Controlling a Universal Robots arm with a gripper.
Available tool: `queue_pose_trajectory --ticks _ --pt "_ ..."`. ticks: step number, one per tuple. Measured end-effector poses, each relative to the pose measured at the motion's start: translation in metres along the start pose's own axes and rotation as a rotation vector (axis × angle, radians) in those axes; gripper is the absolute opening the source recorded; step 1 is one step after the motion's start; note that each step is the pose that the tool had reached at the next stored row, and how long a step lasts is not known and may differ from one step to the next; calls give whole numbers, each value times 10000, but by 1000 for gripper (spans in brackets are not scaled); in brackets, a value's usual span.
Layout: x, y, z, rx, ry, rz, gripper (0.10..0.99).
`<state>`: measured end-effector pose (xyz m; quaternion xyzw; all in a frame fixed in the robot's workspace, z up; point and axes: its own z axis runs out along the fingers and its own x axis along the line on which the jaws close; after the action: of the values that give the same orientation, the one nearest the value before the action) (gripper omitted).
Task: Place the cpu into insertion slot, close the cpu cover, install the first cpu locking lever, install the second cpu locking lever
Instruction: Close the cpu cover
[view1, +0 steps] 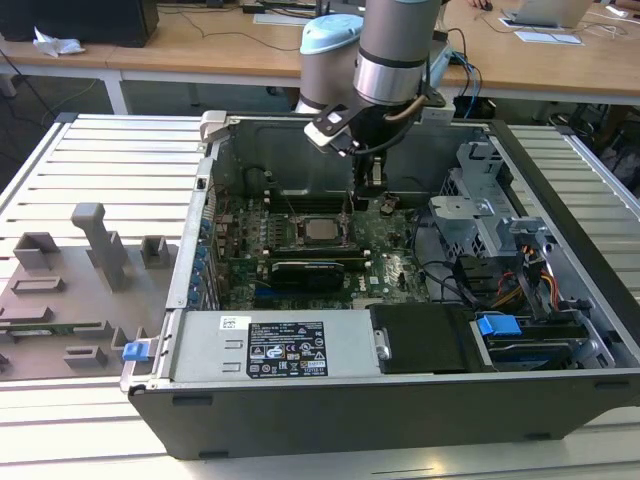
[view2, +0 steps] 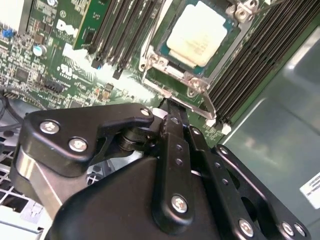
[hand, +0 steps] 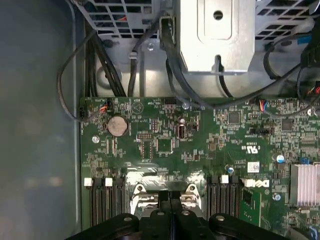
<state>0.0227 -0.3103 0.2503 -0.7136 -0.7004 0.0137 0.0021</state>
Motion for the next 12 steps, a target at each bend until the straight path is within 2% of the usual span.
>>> queue_pose_trajectory --ticks 5,12 --pt "-2 -110 5 0 0 0 106" --pt "-3 -230 20 -1 3 0 106"
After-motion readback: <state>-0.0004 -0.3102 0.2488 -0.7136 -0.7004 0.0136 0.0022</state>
